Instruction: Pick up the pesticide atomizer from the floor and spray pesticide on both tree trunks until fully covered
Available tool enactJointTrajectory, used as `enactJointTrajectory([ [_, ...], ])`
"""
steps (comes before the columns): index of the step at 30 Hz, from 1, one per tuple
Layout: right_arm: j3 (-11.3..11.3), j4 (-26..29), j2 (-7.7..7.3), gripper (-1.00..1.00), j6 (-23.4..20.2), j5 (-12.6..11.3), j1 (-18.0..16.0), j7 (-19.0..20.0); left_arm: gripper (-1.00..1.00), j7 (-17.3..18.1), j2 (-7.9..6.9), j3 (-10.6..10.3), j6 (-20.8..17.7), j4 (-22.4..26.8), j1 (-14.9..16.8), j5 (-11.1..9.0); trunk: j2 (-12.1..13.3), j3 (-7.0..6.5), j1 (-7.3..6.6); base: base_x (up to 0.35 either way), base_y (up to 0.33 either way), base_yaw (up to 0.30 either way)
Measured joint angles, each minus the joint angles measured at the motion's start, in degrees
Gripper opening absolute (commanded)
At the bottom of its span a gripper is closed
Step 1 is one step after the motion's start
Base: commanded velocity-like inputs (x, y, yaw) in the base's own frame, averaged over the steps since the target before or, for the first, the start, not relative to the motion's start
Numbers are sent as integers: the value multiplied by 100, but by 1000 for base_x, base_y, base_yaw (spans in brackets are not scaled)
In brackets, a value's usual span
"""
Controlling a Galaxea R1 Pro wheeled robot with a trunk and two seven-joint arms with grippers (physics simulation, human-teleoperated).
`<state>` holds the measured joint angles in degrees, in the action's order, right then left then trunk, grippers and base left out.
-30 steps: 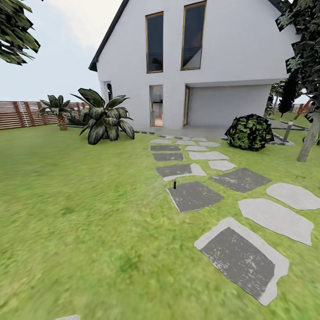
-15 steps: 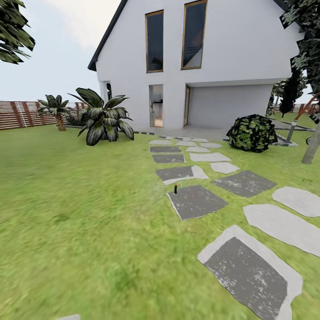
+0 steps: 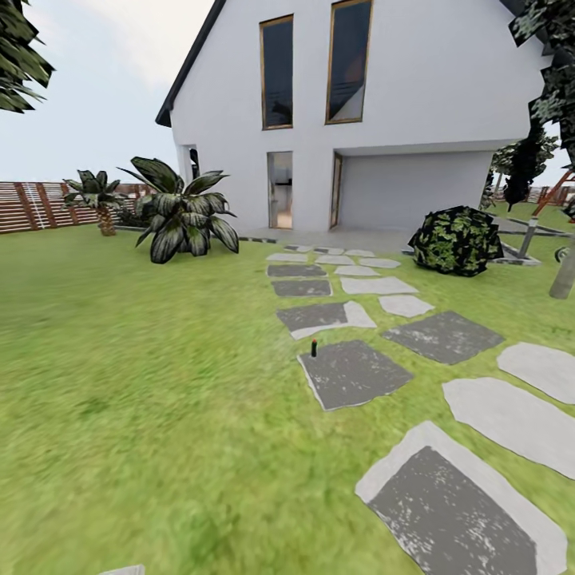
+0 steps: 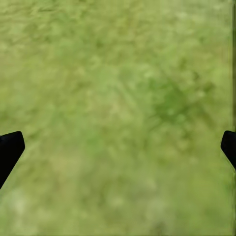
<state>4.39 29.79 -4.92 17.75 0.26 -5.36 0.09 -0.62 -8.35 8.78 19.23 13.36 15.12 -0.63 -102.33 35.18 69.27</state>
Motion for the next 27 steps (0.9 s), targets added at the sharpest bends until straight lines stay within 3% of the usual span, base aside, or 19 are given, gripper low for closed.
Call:
enactJointTrajectory([
  [27,0,0,0,100,0,0,0,0,100,0,-1,1,2,0,0,-7,0,0,0,309,-161,0],
])
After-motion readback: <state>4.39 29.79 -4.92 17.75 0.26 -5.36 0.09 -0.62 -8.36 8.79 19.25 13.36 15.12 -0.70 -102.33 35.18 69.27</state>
